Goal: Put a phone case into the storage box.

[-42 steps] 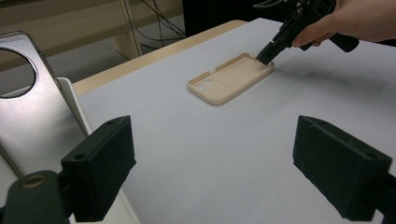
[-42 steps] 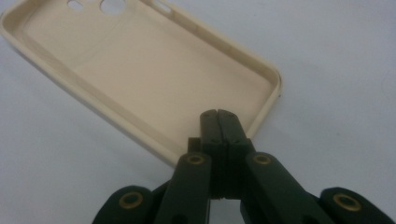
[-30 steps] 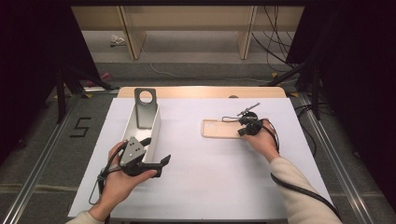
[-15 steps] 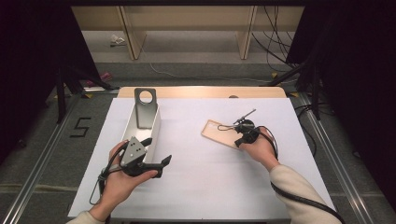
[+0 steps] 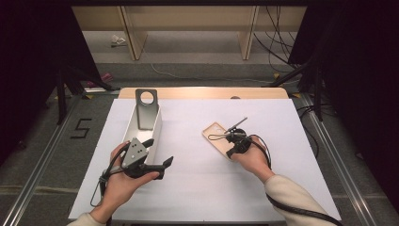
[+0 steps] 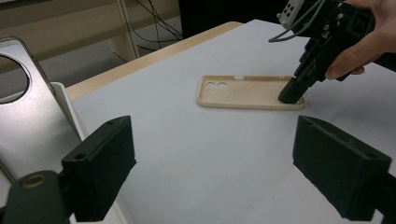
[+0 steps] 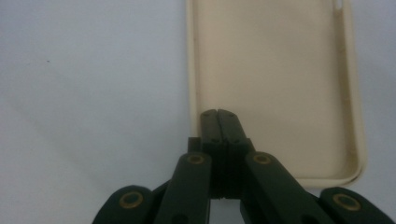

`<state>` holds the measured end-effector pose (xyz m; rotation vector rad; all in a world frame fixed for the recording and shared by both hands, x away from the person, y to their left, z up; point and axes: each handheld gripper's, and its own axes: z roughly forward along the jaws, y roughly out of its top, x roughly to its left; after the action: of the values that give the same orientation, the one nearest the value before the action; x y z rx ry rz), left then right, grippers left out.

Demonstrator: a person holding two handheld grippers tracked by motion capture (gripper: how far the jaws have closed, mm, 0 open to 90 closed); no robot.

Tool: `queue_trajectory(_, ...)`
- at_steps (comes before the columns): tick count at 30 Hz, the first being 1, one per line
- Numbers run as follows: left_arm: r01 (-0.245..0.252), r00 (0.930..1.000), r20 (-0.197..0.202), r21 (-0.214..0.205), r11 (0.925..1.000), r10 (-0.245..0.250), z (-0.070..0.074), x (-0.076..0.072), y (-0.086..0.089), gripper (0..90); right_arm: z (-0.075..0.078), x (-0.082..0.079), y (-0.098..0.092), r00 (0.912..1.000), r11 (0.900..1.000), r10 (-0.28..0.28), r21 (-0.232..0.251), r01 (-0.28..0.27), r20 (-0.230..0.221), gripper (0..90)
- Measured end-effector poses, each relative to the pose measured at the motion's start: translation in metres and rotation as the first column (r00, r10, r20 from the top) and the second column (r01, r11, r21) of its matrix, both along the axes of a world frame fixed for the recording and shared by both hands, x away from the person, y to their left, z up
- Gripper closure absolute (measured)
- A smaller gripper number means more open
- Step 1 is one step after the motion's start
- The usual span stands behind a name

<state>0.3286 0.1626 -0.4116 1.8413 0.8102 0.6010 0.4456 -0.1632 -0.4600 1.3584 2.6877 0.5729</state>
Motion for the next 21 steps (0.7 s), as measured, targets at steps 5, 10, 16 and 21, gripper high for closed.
queue_trajectory(5, 0.003, 1.0, -0.002, 0.003, 1.0, -0.003, -0.001, 0.0, -0.001, 12.7, -0.001, -0.003, 0.008, 0.9997, 0.999, 0.018, 0.04, -0.018, -0.018, 90.0)
queue_trajectory(10, 0.004, 1.0, -0.002, 0.003, 1.0, -0.004, -0.001, 0.0, -0.001, 12.7, -0.003, -0.006, 0.019, 0.999, 0.9975, 0.04, 0.059, -0.039, -0.017, 90.0)
queue_trajectory(16, 0.002, 1.0, -0.002, 0.003, 1.0, -0.002, -0.001, 0.0, -0.001, 12.7, -0.004, -0.007, 0.031, 0.998, 0.9947, 0.058, 0.086, -0.056, -0.023, 90.0)
queue_trajectory(21, 0.003, 1.0, -0.002, 0.004, 1.0, -0.003, -0.001, 0.0, -0.001, 12.7, -0.005, -0.006, 0.04, 0.9969, 0.9913, 0.072, 0.112, -0.068, -0.032, 90.0)
